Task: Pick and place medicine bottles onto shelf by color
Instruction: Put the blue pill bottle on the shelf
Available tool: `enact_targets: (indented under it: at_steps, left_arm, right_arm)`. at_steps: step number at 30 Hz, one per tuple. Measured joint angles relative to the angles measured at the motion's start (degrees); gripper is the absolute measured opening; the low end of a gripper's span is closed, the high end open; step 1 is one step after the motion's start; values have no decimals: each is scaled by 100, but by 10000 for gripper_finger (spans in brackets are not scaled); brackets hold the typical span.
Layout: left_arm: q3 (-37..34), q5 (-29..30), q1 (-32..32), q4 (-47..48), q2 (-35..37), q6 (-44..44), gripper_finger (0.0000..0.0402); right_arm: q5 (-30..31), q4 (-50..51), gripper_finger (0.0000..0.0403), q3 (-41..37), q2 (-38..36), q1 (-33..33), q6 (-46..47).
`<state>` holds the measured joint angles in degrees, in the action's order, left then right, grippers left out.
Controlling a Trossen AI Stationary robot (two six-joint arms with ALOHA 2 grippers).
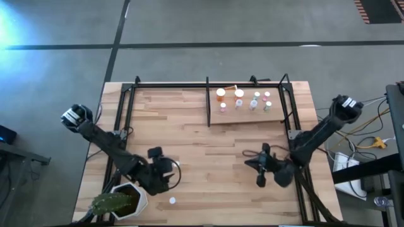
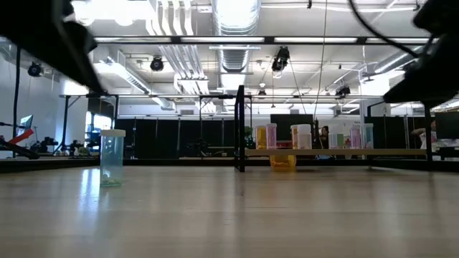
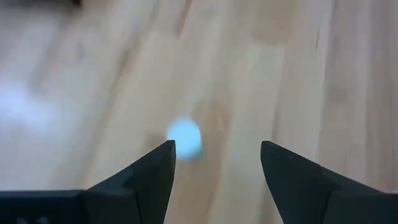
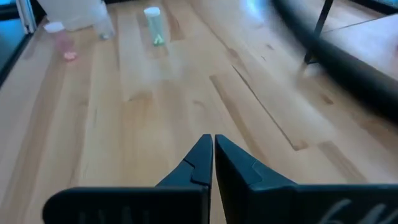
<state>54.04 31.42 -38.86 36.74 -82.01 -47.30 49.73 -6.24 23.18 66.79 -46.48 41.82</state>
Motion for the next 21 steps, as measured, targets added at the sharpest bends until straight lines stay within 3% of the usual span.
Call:
enact_targets:
  at_steps: [5, 8, 14, 21]
  left_arm:
    - [-476, -133, -54, -153, -254, -907, 219]
    - [-639, 154, 39, -397, -503, -1079, 219]
    - [-684, 479, 341, -1448, -867, -512, 219]
    - [-684, 470, 582, -1573, -891, -354, 183]
  right_arm:
    - [565, -15, 9, 4, 416, -571, 641]
    - [688, -30, 9, 4, 604, -665, 877]
    - [890, -51, 9, 14, 802, -677, 1030]
    - [952, -51, 9, 46, 763, -675, 1011]
